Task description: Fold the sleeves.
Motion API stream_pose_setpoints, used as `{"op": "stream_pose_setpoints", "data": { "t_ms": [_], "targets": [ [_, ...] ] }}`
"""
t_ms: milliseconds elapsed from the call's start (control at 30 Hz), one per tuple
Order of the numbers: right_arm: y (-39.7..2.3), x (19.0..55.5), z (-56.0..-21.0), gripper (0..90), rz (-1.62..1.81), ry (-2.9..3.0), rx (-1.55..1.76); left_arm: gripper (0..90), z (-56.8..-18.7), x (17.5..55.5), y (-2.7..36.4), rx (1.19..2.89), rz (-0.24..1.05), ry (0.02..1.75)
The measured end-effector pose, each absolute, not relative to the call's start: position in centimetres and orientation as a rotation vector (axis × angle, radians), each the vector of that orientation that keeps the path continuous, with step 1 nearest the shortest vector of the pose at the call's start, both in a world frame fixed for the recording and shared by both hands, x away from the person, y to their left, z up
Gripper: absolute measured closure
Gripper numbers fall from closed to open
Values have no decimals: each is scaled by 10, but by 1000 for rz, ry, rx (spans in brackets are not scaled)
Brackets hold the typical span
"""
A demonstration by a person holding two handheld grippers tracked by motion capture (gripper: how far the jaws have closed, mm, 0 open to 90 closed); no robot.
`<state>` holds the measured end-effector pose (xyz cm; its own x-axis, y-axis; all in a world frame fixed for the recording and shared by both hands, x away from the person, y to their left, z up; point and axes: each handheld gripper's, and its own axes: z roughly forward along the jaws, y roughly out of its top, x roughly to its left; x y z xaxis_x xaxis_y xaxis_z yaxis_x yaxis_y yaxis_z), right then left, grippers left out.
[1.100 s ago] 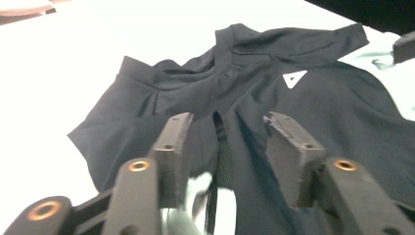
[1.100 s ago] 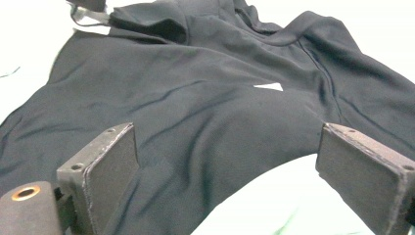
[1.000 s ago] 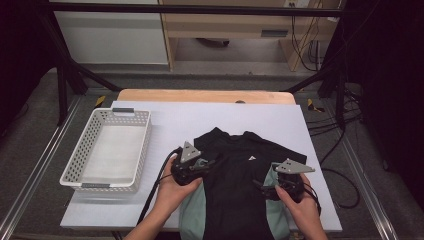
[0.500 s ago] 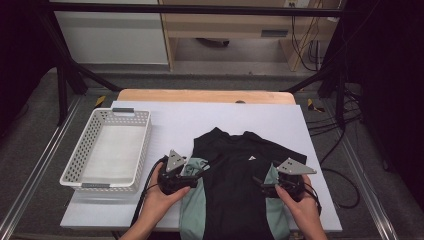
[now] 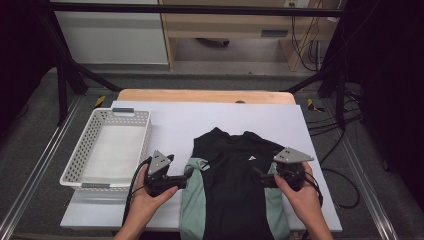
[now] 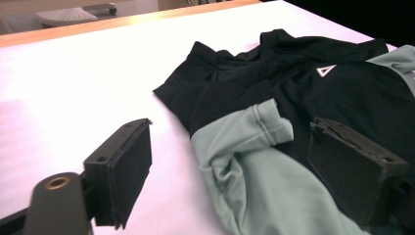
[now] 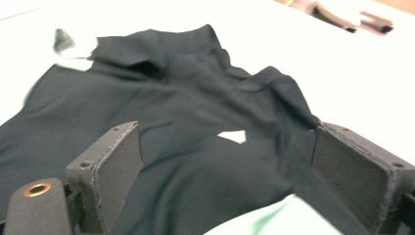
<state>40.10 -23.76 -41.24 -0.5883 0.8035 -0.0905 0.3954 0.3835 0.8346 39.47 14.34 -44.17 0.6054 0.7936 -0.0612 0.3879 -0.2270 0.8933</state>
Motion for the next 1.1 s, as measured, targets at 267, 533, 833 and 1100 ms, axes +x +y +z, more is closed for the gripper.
{"op": "stream_pose_setpoints", "data": {
  "t_ms": [267, 533, 833, 1100],
  "targets": [
    [-250, 420, -418, 135, 1220, 2059, 1141, 130, -450, 392, 134, 1869, 529, 921],
    [-260, 408, -421, 131, 1179, 2036, 1152, 107, -454, 396, 134, 1885, 522, 905],
    [-310, 413, -429, 140, 1115, 1895, 1279, 105, -455, 404, 144, 1836, 539, 958],
    [-333, 414, -442, 346, 1060, 1875, 1367, 105, -455, 405, 148, 1819, 533, 978]
  ]
}}
